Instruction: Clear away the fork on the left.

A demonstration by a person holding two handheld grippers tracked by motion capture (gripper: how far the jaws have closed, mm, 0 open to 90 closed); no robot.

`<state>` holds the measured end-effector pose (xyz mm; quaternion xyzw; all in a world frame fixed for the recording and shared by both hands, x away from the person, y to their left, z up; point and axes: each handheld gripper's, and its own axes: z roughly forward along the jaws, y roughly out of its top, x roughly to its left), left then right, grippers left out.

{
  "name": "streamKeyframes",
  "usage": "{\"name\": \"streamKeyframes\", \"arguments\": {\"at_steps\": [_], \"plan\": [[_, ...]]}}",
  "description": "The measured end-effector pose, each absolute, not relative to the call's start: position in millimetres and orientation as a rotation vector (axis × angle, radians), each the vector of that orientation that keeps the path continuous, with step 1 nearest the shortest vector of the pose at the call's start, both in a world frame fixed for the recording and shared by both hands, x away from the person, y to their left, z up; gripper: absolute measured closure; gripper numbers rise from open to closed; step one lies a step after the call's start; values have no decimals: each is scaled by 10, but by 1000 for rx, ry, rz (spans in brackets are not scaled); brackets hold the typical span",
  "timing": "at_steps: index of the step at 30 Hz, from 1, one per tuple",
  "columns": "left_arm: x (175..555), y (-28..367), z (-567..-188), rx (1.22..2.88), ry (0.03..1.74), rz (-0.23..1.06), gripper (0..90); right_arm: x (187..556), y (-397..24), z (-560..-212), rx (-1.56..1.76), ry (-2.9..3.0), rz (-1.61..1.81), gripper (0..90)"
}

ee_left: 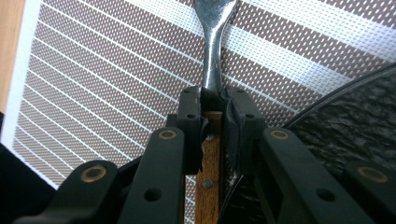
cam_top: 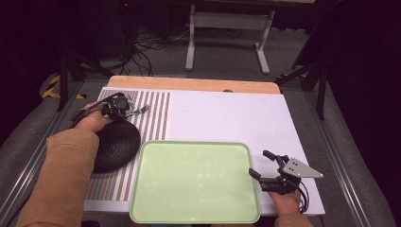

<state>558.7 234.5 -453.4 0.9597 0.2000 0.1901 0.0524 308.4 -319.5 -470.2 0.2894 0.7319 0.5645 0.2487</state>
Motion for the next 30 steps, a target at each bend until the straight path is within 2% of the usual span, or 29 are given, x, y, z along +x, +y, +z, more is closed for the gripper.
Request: {"name": "streamKeyframes", "arguments": {"at_steps": [13,20,30], "plan": [[5556,2282,-4506,2974,567,666,780,3081,-3197,-4700,784,1988,1544,132],[5531,2218,-4375,2978,541,770,780,3082,-3197,-4700,785,1988,1545,132],[5478,2163,-4164,2949,531,810,779,3079,-3202,-4699,785,1984,1548,132]]}}
